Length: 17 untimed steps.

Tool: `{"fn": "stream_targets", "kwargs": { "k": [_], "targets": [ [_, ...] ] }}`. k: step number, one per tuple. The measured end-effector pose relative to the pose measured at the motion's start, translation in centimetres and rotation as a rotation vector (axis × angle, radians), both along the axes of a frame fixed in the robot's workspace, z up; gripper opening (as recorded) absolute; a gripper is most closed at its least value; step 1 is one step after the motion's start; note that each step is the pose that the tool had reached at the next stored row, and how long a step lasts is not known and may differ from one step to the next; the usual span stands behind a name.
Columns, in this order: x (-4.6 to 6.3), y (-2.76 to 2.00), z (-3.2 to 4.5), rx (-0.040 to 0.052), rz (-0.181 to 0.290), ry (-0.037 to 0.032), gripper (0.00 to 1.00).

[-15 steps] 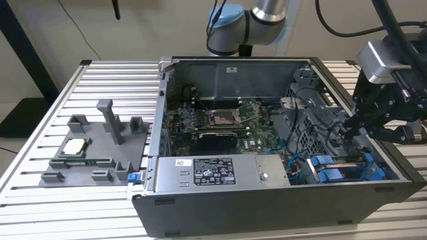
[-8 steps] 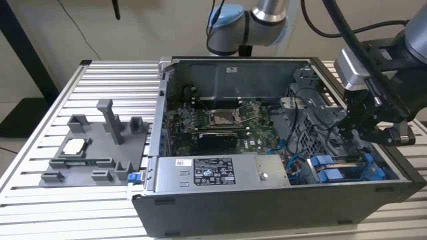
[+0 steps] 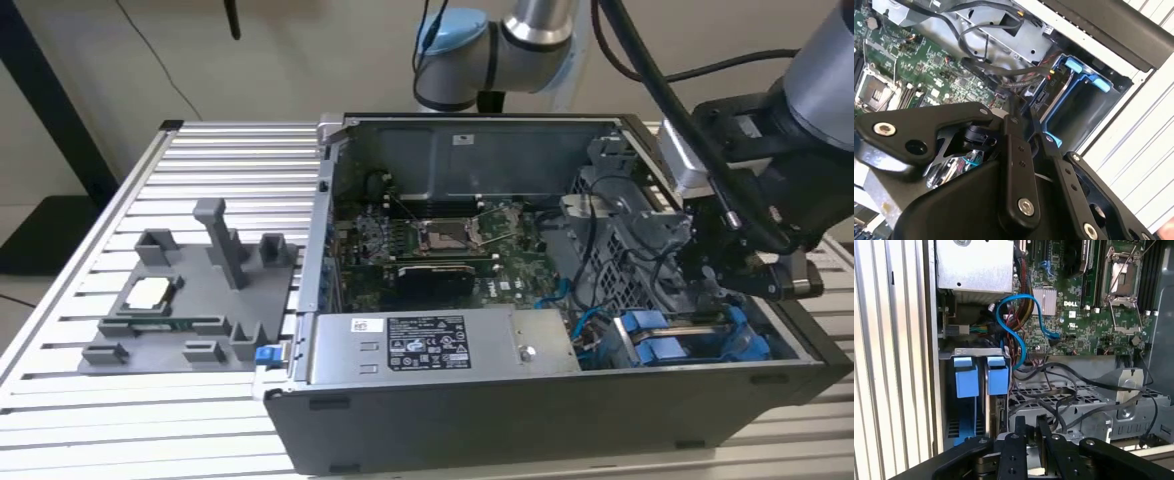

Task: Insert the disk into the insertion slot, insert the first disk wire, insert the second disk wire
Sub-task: 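Insert the second disk wire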

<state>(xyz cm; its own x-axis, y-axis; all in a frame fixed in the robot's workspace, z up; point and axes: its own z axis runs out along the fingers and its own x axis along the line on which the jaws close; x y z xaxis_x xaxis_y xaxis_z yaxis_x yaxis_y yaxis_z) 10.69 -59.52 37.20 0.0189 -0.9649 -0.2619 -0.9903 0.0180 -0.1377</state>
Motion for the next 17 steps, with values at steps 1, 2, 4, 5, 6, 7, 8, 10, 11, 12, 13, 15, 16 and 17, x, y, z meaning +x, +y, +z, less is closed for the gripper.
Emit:
{"fn": "stream_targets", "kwargs": {
  "k": [1,2,4,5,6,7,8,10,11,12,13,15,16,17],
  "targets": [
    [-0.05,0.00,-0.15,-0.0013,0.000,-0.0026,0.24],
    [-0.08,0.01,-0.31,-0.0019,0.000,-0.0049,0.24],
    [-0.09,0.01,-0.65,-0.0019,0.000,-0.0087,0.24],
    [-0.08,0.01,-0.78,-0.0020,0.000,-0.0095,0.21],
    [-0.09,0.01,-0.91,-0.0020,0.000,-0.0100,0.21],
    [-0.10,0.01,-1.01,-0.0021,0.000,-0.0101,0.16],
    [-0.10,0.01,-1.07,-0.0022,0.000,-0.0101,0.16],
    [-0.09,-0.10,-1.09,-0.0082,0.000,-0.0017,0.16],
    [-0.08,-0.19,-1.11,-0.0131,0.000,0.0049,0.16],
    [-0.05,-0.28,-1.10,-0.0189,0.000,0.0125,0.16],
    [-0.02,-0.36,-1.10,-0.0242,0.000,0.0196,0.16],
    [0.06,-0.52,-1.11,-0.0354,0.000,0.0337,0.16],
    [0.10,-0.57,-1.10,-0.0410,0.000,0.0420,0.16],
    [0.14,-0.60,-1.09,-0.0460,0.000,0.0513,0.16]
  ]
}}
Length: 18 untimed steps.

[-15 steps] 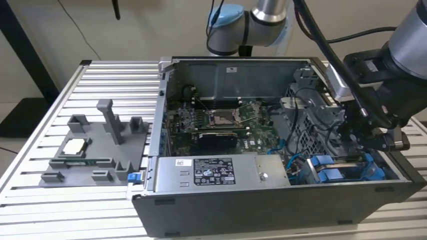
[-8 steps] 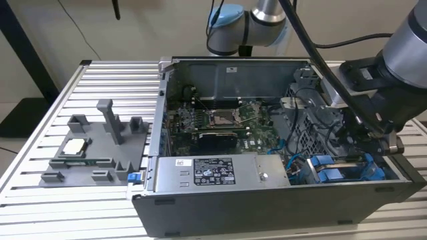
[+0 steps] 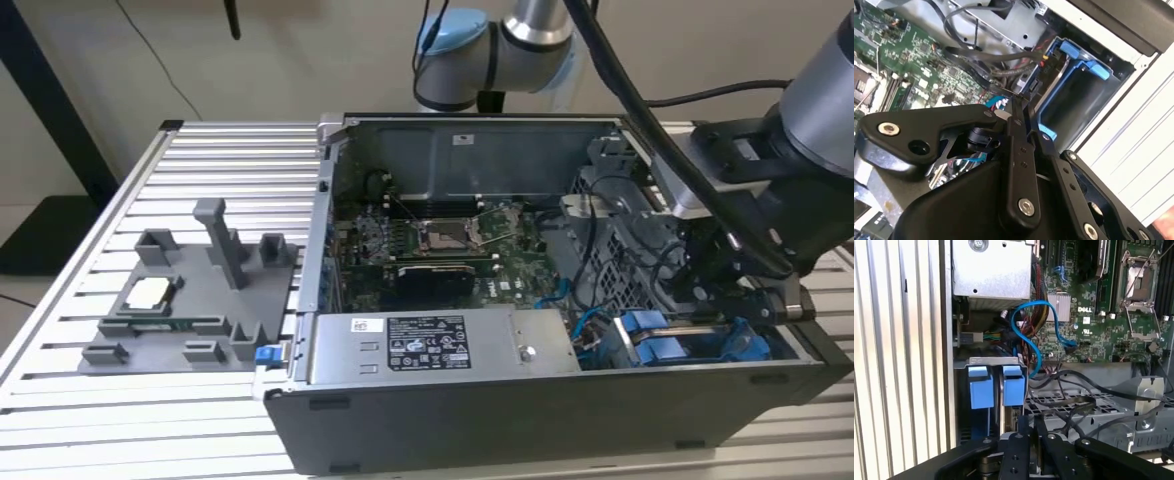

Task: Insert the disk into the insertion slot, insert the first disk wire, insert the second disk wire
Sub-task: 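Insert the second disk wire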

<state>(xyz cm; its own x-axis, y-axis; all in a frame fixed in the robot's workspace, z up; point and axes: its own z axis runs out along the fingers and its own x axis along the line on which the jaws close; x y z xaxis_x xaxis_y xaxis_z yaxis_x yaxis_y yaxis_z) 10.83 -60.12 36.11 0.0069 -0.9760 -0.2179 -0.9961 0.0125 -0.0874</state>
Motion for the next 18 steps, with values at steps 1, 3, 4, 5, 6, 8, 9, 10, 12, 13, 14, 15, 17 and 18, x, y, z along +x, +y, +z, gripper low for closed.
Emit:
{"fn": "stream_targets", "kwargs": {
  "k": [1,3,4,5,6,8,9,10,12,13,14,15,17,18],
  "targets": [
    [0.06,-0.01,-0.01,-0.0035,0.000,0.0085,0.16],
    [0.17,-0.02,-0.12,-0.0048,0.000,0.0133,0.16],
    [0.17,-0.02,-0.12,-0.0049,0.000,0.0134,0.16],
    [0.17,-0.02,-0.12,-0.0047,0.000,0.0134,0.16],
    [0.17,-0.02,-0.12,-0.0046,0.000,0.0134,0.16],
    [0.17,-0.01,-0.12,-0.0045,0.000,0.0134,0.16],
    [0.17,-0.02,-0.12,-0.0044,0.000,0.0134,0.16],
    [0.18,-0.02,-0.14,-0.0045,0.000,0.0140,0.16],
    [0.23,-0.01,-0.22,-0.0053,0.000,0.0170,0.16],
    [0.24,-0.01,-0.29,-0.0059,0.000,0.0187,0.16],
    [0.25,-0.02,-0.35,-0.0063,0.000,0.0196,0.16],
    [0.28,-0.02,-0.42,-0.0072,0.000,0.0207,0.16],
    [0.37,-0.01,-0.55,-0.0112,0.000,0.0249,0.16],
    [0.44,-0.01,-0.61,-0.0142,0.000,0.0283,0.16]
  ]
}}
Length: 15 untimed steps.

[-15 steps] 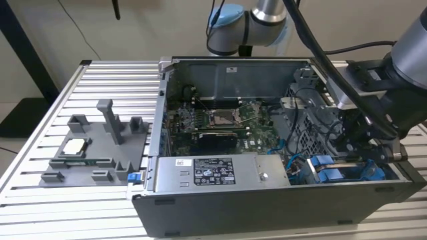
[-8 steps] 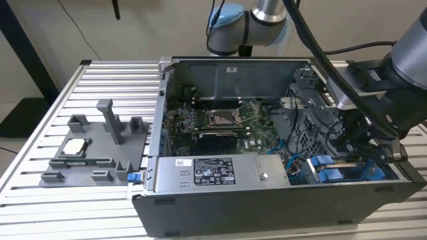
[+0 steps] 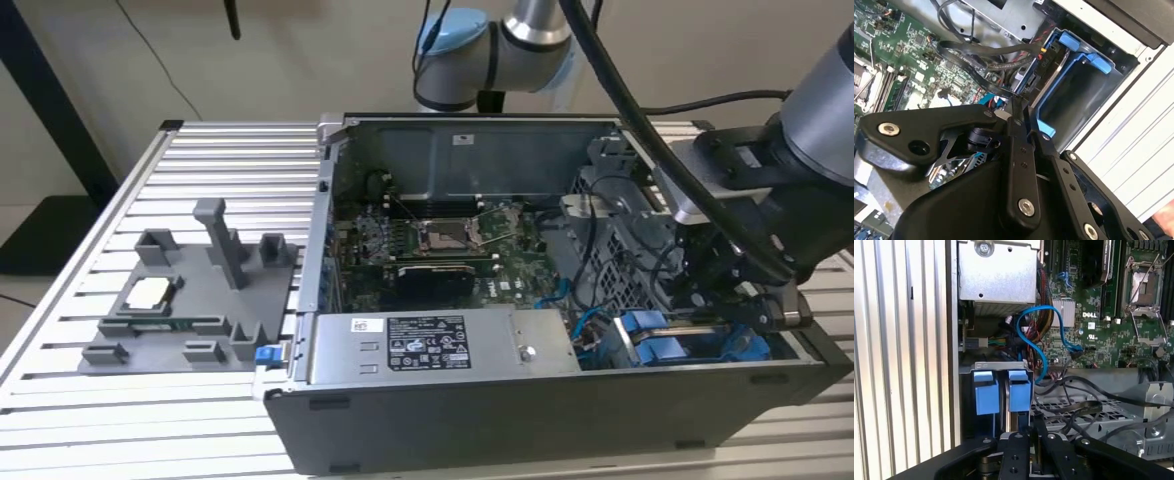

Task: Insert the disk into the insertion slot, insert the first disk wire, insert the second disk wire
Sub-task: 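Insert the second disk wire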

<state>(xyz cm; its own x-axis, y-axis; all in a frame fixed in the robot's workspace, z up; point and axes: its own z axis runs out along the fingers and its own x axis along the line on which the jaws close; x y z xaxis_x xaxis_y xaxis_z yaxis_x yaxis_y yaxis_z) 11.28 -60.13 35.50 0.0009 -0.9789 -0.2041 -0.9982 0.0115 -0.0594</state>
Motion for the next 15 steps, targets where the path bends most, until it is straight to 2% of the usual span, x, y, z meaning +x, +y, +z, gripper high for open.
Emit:
{"fn": "stream_targets", "kwargs": {
  "k": [3,7,12,15],
  "targets": [
    [0.3,0.00,-0.16,-0.0081,0.000,0.0125,0.16],
    [0.7,0.04,-0.51,-0.0112,0.000,0.0264,0.16],
    [1.3,0.07,-1.12,-0.0107,0.000,0.0315,0.16],
    [1.4,0.09,-1.22,-0.0105,0.000,0.0339,0.16]
  ]
}}
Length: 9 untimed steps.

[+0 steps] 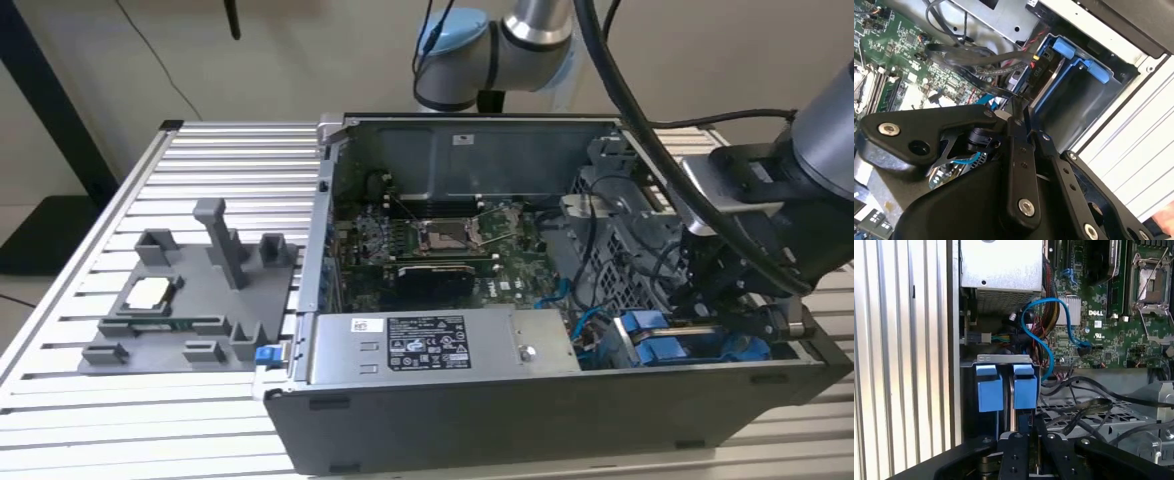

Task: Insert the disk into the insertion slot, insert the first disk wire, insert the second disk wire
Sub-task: 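Insert the second disk wire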

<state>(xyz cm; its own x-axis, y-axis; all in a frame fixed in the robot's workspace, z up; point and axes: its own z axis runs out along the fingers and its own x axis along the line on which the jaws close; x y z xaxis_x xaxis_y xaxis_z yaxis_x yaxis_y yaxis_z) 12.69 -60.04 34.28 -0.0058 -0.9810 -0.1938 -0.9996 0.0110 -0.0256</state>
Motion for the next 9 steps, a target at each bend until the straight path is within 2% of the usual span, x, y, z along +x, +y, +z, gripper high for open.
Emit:
{"fn": "stream_targets", "kwargs": {
  "k": [4,6,7,9],
  "targets": [
    [0.13,0.07,-0.06,0.0046,0.000,0.0018,0.16],
    [0.27,0.10,-0.09,0.0066,0.000,0.0065,0.16],
    [0.35,0.11,-0.10,0.0071,0.000,0.0109,0.16],
    [0.58,0.14,-0.11,0.0074,0.000,0.0283,0.16]
  ]
}}
